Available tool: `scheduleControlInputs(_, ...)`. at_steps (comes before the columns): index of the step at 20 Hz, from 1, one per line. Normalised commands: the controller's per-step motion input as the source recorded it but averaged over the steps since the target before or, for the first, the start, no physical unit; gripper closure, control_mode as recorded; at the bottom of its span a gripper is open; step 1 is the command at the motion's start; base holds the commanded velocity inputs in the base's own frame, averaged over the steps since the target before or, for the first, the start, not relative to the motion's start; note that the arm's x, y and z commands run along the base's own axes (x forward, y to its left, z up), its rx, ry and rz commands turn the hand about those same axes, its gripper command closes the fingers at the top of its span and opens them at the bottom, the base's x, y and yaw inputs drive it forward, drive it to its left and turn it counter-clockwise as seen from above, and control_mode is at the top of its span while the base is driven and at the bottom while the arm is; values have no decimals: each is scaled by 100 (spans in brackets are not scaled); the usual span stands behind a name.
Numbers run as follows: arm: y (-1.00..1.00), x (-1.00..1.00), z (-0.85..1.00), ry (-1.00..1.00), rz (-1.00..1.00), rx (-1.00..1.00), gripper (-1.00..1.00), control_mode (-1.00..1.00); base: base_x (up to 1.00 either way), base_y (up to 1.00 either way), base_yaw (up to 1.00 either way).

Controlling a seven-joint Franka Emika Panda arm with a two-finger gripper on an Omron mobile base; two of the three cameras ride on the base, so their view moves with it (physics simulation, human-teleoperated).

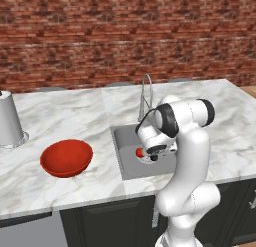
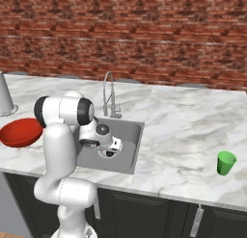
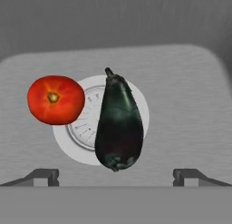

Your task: Remove the tomato and eggplant from the sink. Then move the bowl and cup from the counter to the sink for washing.

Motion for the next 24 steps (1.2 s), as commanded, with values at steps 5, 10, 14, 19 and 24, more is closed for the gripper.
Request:
scheduleControlInputs(5,0,7,-13,-1,0,0,-100,-100,0,0,0)
scheduleControlInputs(10,0,7,-6,-1,0,0,-100,-100,0,0,0)
scheduleControlInputs(14,0,9,-7,0,0,0,-100,-100,0,0,0)
scheduleControlInputs(19,0,10,-8,0,0,0,-100,-100,0,0,0)
scheduleControlInputs(24,0,13,-6,0,0,0,-100,-100,0,0,0)
